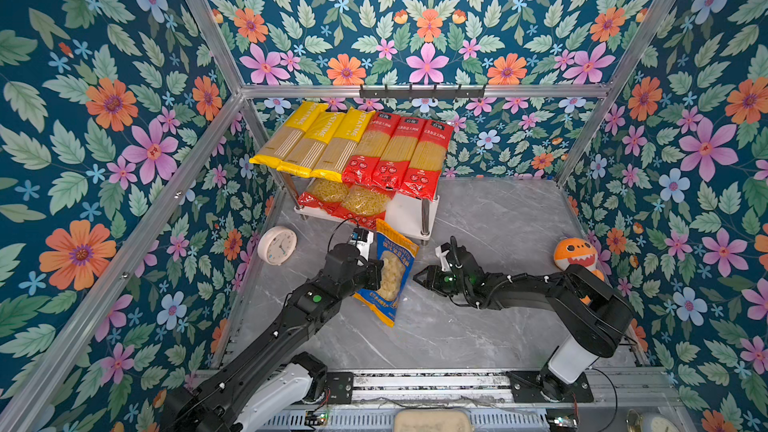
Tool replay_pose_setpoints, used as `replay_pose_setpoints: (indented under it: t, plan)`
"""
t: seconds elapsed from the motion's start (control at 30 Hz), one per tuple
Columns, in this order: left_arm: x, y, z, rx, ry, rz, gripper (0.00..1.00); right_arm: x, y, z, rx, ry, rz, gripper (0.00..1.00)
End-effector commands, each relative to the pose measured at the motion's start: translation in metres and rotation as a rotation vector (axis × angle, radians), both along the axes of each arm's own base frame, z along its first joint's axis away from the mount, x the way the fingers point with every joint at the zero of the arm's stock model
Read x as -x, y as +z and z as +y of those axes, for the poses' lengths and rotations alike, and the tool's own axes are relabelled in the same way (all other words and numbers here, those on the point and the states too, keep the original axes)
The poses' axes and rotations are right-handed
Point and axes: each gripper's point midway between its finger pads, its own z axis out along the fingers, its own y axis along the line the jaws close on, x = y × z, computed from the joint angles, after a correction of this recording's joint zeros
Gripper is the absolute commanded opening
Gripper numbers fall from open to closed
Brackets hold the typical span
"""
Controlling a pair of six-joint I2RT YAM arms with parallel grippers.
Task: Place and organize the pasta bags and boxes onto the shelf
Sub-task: 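Carry the orecchiette bag with the left gripper toward the shelf's lower tier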
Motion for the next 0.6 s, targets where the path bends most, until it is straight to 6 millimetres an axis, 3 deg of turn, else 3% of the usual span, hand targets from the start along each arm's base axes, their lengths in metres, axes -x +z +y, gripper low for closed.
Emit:
replay_pose_setpoints:
  t: [0.0,0.3,0.47,0.5,0.57]
  plan:
    - [-0.013,0.038,0.002,0.008,0.016,-0.154,0.0,-0.004,0.005,0.003,-0.021,-0.007,-0.019,0.51]
    - [-0.038,0.083,0.005,0.009,0.078,-0.364,0.0,-0.004,0.004,0.002,-0.009,-0.01,-0.018,0.51]
    - [-0.058,0.097,-0.003,0.022,0.098,-0.426,0.0,-0.001,0.0,-0.004,0.027,-0.011,-0.018,0.51]
    - [-0.062,0.098,-0.005,0.023,0.101,-0.438,0.0,-0.002,0.011,-0.006,0.015,-0.016,-0.043,0.51]
    - [-0.07,0.1,-0.006,0.018,0.116,-0.459,0.0,-0.001,0.012,-0.009,0.026,-0.019,-0.051,0.51]
